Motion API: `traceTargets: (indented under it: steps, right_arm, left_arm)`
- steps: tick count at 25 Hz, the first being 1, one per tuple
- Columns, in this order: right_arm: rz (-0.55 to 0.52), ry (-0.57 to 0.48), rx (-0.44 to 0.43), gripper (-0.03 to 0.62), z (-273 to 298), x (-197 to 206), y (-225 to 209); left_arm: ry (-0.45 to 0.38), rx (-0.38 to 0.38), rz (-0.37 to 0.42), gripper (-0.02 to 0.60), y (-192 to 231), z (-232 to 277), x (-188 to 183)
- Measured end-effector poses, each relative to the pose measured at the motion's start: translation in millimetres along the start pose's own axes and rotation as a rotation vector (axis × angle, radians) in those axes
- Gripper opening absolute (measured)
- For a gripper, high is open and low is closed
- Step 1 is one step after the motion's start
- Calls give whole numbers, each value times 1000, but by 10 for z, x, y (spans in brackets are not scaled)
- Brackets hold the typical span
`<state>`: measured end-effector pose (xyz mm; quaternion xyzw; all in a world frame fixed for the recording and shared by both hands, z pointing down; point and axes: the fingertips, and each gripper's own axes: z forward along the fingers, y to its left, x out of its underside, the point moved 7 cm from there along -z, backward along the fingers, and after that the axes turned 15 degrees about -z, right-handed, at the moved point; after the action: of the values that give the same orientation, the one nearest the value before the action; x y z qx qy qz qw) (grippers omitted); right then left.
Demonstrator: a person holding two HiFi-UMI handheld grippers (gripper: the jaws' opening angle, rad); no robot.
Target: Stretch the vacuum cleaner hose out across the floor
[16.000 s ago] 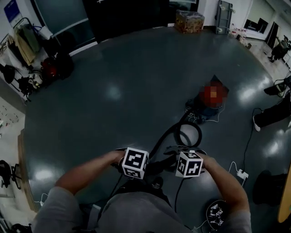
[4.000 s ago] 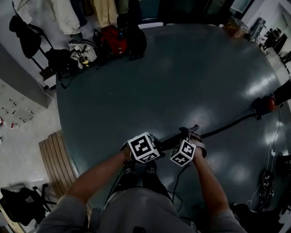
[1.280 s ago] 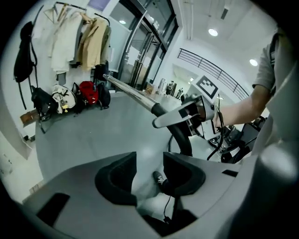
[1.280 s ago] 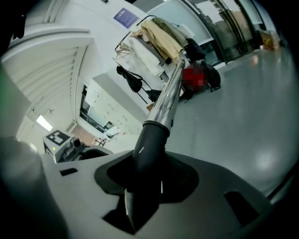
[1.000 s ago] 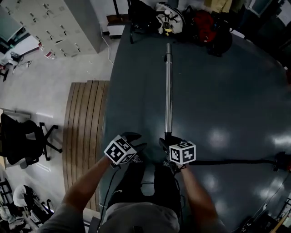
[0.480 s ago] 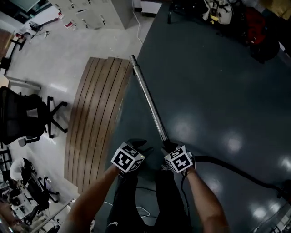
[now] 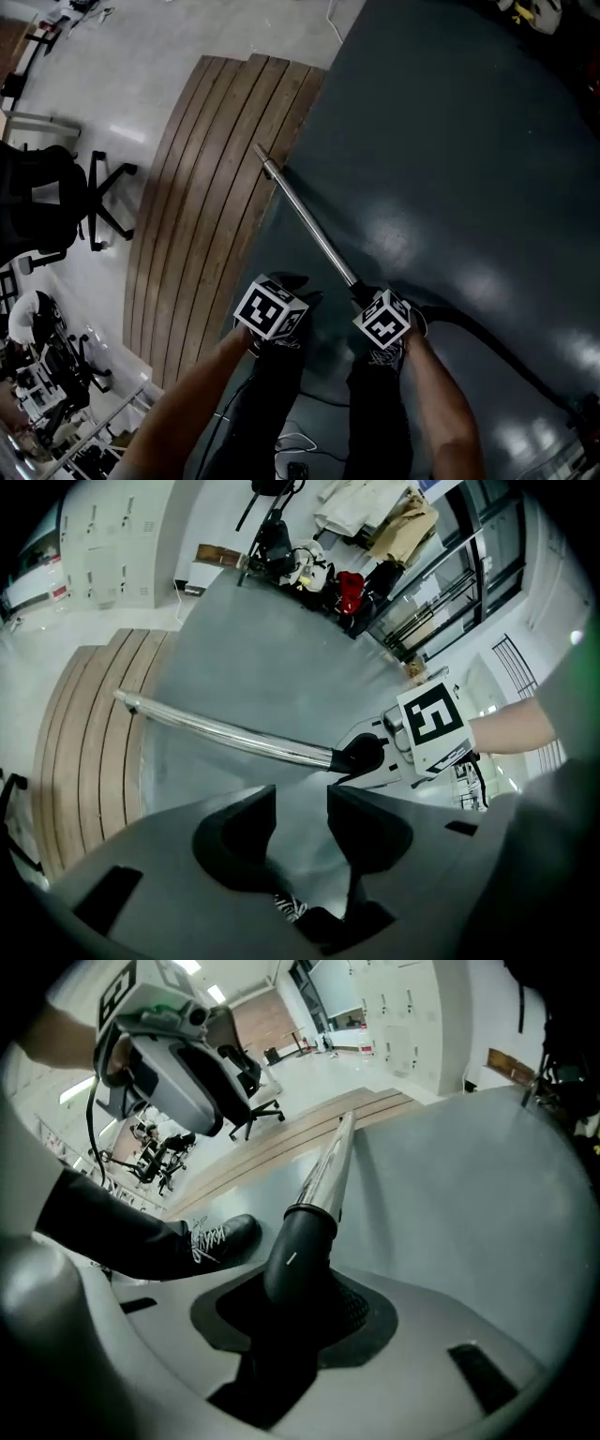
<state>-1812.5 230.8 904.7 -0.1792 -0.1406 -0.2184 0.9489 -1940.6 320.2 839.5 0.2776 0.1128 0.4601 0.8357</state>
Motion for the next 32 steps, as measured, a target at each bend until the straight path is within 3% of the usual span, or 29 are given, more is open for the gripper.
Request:
traceTargets:
  steps: [11, 15, 18, 23, 25, 27, 32]
  right_arm:
    - [-77, 13, -93, 135, 659, 134, -443]
    - [-89, -15, -195, 135, 921, 140, -489]
    - [-82, 33, -264, 137, 1077, 171, -386]
    - [-109, 88, -185, 139, 1235, 140, -178]
    - [-81, 62, -154, 171, 1213, 116, -157]
    - [-40, 17, -147, 254, 1142, 83, -147]
    - [67, -46, -96, 255, 762, 10, -205]
  left_arm:
    - [-2, 34, -26, 181, 641, 526, -42]
    - [18, 10, -52, 181, 888, 774, -35]
    - [28, 20, -77, 181, 906, 838, 29]
    - [71, 30, -79, 181, 867, 875, 220]
    - [74, 33, -84, 181, 852, 859, 245]
    - [73, 33, -79, 181, 831, 830, 257]
    - [71, 52, -43, 181, 640, 670, 226]
